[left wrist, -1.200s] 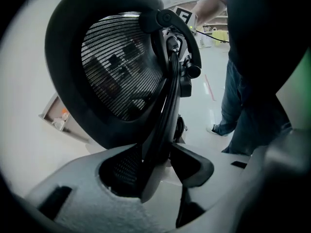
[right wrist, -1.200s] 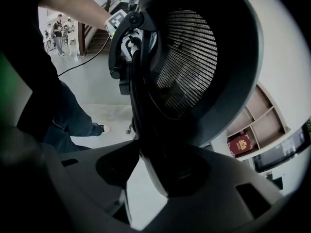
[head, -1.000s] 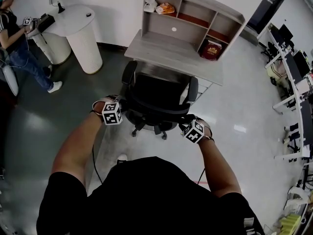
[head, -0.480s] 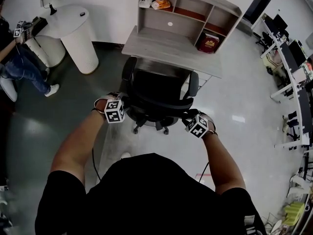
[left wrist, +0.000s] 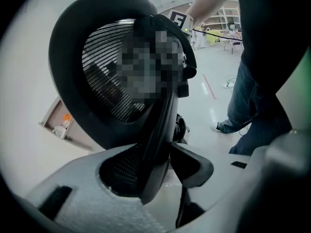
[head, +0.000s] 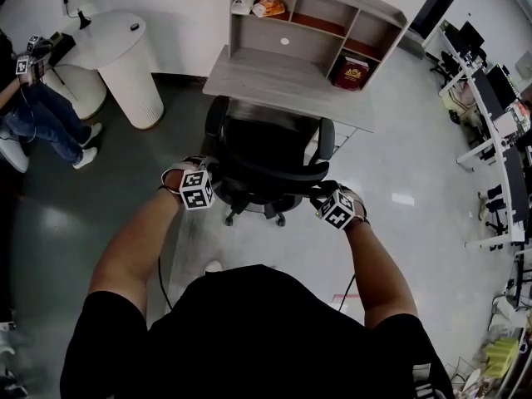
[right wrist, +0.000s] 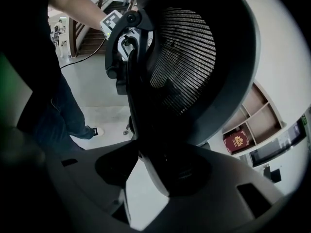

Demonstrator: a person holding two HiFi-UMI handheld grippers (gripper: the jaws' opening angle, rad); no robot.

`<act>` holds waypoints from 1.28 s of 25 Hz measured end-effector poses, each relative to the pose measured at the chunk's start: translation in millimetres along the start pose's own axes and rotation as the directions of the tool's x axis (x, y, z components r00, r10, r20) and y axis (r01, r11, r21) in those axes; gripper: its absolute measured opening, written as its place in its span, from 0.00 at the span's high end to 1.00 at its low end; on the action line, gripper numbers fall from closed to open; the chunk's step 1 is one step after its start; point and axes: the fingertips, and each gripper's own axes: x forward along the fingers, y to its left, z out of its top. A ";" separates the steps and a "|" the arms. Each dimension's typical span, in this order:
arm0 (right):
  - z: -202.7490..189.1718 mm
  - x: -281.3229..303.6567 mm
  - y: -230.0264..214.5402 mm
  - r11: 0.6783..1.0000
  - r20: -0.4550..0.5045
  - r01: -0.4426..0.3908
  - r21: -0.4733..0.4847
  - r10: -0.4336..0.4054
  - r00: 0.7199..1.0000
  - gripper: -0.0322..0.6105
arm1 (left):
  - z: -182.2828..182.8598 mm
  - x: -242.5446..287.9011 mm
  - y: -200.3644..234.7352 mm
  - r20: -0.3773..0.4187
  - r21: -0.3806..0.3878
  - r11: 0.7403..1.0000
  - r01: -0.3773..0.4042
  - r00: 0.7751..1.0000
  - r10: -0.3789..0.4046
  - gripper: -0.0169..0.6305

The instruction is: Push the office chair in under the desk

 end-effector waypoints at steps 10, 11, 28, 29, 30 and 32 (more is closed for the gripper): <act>3.4 -0.2 -5.4 1.000 0.022 0.013 -0.010 -0.013 1.000 0.65 | 0.2 2.3 8.1 0.007 0.010 1.000 -0.007 1.000 0.007 0.68; 4.0 -1.9 -5.3 1.000 0.026 0.019 -0.012 -0.018 0.999 0.65 | 0.8 0.9 7.4 0.007 0.010 1.000 -0.008 1.000 0.008 0.68; 1.8 -2.7 -3.0 1.000 0.023 0.029 -0.012 -0.029 0.999 0.65 | 2.2 -0.2 5.0 0.014 0.009 1.000 -0.016 1.000 0.016 0.68; 1.3 -2.1 -2.0 1.000 0.019 0.027 -0.007 -0.027 0.999 0.65 | 1.8 -0.1 4.4 0.015 0.010 1.000 -0.019 1.000 0.019 0.68; 0.7 -1.4 -0.5 1.000 0.015 0.024 -0.002 -0.024 1.000 0.65 | 1.3 0.0 3.5 0.015 0.011 1.000 -0.022 1.000 0.022 0.68; 0.3 -0.7 1.8 1.000 0.012 0.018 0.003 -0.018 1.000 0.65 | 0.5 0.0 1.9 0.015 0.010 1.000 -0.023 1.000 0.023 0.68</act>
